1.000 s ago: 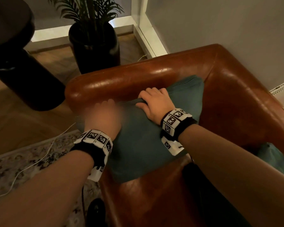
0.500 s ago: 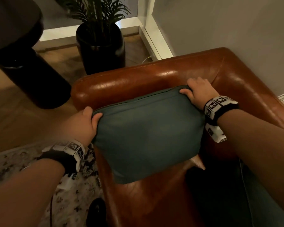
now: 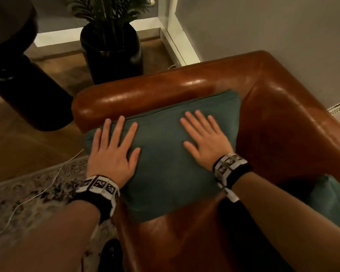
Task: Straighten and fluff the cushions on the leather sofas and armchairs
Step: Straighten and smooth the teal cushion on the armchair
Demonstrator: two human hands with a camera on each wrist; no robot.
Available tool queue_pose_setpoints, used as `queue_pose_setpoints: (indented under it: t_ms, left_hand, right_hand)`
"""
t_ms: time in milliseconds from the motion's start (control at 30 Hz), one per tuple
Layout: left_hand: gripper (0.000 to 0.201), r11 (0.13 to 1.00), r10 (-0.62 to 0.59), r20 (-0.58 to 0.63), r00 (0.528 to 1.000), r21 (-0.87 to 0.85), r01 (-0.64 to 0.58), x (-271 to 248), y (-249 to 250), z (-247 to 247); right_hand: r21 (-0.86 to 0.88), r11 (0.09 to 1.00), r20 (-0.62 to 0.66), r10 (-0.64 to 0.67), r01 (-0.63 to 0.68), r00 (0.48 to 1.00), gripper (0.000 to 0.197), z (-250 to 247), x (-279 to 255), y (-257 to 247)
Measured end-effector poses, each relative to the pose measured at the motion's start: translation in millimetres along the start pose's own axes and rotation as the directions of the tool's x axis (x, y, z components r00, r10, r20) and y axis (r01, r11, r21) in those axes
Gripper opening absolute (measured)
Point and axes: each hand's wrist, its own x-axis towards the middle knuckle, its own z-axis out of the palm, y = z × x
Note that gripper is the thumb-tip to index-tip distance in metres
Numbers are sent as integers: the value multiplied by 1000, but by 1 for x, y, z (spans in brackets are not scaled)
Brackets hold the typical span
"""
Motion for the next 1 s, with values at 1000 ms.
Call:
queue_pose_setpoints:
  t_ms: [1000]
  left_hand:
    - [60, 999, 43, -103, 994, -16, -45, -3, 32, 11]
  right_hand:
    - [454, 662, -170, 721, -596, 671, 62, 100, -74, -53]
